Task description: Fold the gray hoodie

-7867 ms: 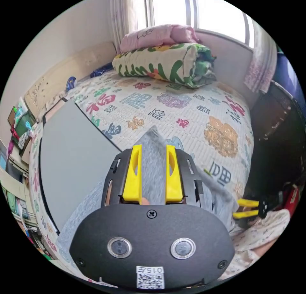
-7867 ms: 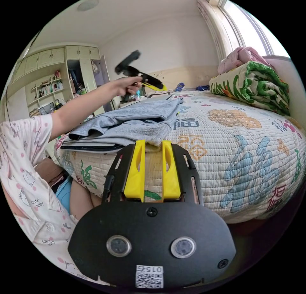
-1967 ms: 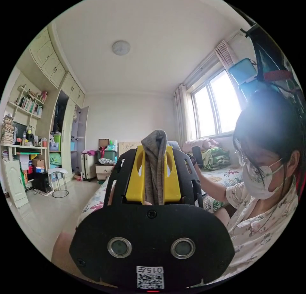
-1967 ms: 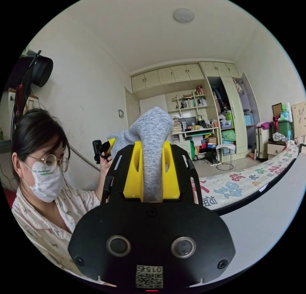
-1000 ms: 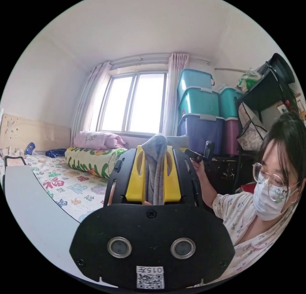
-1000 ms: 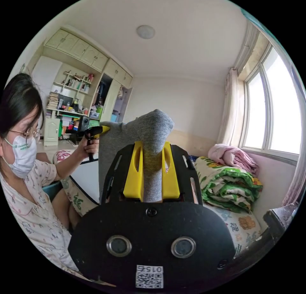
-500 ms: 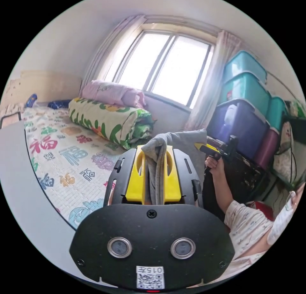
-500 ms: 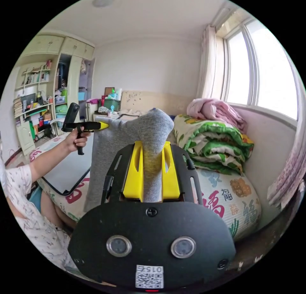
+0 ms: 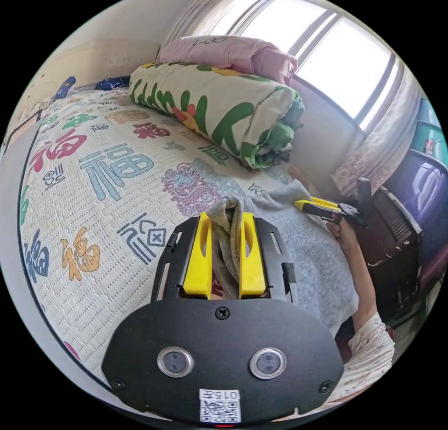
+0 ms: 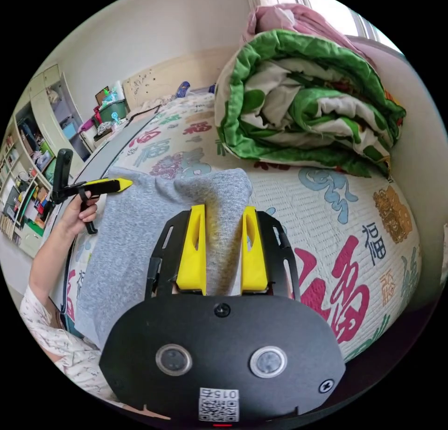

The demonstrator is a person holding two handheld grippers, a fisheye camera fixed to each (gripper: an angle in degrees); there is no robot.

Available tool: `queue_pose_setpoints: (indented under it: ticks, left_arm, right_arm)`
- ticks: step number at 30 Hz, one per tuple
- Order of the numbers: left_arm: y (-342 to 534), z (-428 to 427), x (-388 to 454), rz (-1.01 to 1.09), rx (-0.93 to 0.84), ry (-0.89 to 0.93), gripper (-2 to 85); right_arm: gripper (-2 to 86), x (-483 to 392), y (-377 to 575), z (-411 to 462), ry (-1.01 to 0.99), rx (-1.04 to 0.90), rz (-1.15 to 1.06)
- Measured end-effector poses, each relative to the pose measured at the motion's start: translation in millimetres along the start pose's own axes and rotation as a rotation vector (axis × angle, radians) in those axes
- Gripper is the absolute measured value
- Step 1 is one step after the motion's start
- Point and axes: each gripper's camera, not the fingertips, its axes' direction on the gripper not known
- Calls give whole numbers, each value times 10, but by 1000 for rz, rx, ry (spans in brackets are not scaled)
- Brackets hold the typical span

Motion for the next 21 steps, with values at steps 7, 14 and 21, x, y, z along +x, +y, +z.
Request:
queue_pose_setpoints:
  ticks: [7,14,21]
  left_arm:
    - [-203,-286,103,37,43,-294,102]
    - [699,-2015,771,325,227,-385,73]
    - [2776,-4660,844,324,331,-345,75]
  right_arm:
    - [41,69,429,-386,296,217,0]
    - [-6,-1360,2038,-760,679,564,-450]
    - [-10,-2466,4118,-1050,201,760,-714]
